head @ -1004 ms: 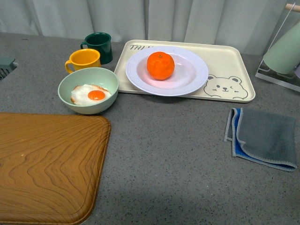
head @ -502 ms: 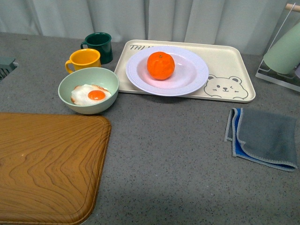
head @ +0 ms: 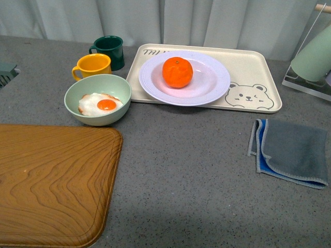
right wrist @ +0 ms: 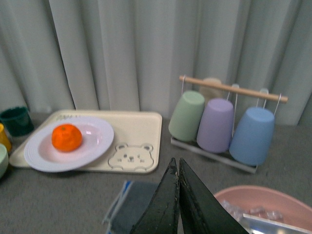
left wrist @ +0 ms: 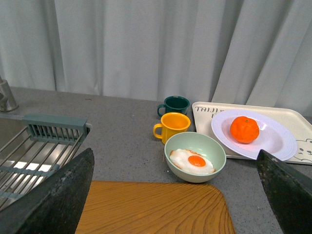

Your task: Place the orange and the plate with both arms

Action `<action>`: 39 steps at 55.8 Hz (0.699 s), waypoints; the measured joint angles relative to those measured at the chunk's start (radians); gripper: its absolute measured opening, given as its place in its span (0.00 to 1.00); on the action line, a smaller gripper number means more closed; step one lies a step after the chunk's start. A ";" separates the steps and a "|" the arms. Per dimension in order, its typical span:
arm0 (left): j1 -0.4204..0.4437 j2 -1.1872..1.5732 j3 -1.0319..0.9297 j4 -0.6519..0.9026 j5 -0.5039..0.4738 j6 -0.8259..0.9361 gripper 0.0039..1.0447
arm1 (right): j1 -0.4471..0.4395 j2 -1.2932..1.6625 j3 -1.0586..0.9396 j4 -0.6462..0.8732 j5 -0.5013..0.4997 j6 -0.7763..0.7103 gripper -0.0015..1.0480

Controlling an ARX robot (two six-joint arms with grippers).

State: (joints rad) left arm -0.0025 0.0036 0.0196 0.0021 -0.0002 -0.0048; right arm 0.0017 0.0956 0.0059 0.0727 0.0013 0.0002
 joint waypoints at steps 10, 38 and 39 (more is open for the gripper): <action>0.000 0.000 0.000 0.000 0.000 0.000 0.94 | 0.000 -0.090 0.000 -0.070 -0.001 0.000 0.01; 0.000 0.000 0.000 0.000 0.000 0.000 0.94 | 0.000 -0.092 0.000 -0.071 -0.001 0.000 0.72; 0.000 0.000 0.000 0.000 0.000 0.000 0.94 | 0.000 -0.092 0.000 -0.071 -0.001 0.000 0.76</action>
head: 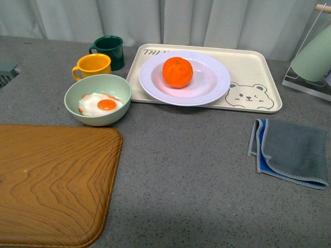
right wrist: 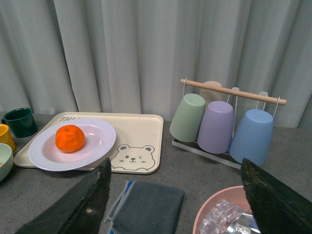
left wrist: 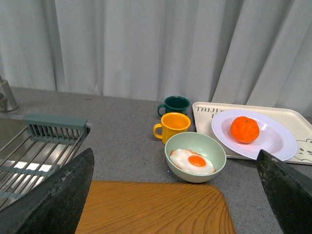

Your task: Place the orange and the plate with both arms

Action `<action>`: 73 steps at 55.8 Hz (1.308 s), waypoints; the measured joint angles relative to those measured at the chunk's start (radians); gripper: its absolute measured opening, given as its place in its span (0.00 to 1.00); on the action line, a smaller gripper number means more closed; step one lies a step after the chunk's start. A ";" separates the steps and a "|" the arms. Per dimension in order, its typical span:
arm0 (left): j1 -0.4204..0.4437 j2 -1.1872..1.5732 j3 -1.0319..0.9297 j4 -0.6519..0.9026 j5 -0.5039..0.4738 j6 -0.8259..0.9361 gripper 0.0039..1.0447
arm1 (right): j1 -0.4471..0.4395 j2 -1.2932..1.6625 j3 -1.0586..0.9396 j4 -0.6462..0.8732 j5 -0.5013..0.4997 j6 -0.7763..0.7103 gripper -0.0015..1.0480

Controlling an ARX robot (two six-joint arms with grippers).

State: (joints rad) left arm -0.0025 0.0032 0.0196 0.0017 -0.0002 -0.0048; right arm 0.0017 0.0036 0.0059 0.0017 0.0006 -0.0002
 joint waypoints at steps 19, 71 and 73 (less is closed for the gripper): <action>0.000 0.000 0.000 0.000 0.000 0.000 0.94 | 0.000 0.000 0.000 0.000 0.000 0.001 0.91; 0.000 0.000 0.000 0.000 0.000 0.000 0.94 | 0.000 0.000 0.000 0.000 0.000 0.000 0.91; 0.000 0.000 0.000 0.000 0.000 0.000 0.94 | 0.000 0.000 0.000 0.000 0.000 0.000 0.91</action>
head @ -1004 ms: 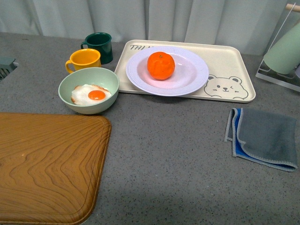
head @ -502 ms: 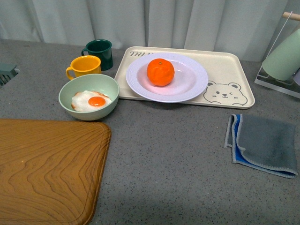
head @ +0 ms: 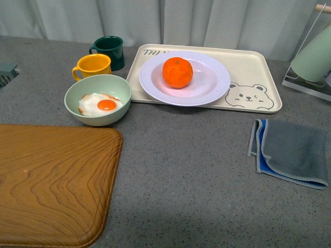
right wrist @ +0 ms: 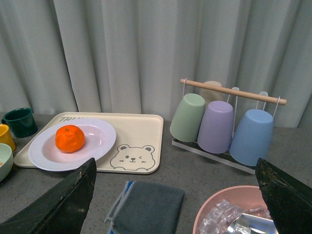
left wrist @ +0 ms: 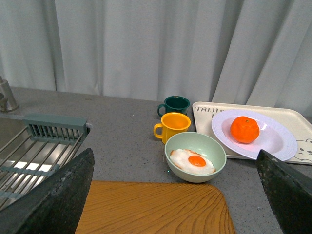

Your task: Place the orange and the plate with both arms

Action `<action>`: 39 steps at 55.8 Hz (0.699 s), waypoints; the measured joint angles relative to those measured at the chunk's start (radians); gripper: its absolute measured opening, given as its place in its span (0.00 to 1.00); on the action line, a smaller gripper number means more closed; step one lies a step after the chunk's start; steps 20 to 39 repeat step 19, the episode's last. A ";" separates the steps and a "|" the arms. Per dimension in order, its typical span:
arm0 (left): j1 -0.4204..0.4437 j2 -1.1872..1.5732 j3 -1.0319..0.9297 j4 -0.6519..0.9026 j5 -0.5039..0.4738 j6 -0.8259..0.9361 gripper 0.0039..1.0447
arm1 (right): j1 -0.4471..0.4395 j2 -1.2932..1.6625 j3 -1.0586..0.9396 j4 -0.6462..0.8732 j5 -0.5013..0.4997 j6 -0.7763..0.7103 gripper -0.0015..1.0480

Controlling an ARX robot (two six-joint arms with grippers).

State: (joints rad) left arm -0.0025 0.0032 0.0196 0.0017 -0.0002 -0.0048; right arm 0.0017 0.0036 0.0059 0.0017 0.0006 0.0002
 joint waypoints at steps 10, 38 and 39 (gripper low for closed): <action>0.000 0.000 0.000 0.000 0.000 0.000 0.94 | 0.000 0.000 0.000 0.000 0.000 0.000 0.91; 0.000 0.000 0.000 0.000 0.000 0.000 0.94 | 0.000 0.000 0.000 0.000 0.000 0.000 0.91; 0.000 0.000 0.000 0.000 0.000 0.000 0.94 | 0.000 0.000 0.000 0.000 0.000 0.000 0.91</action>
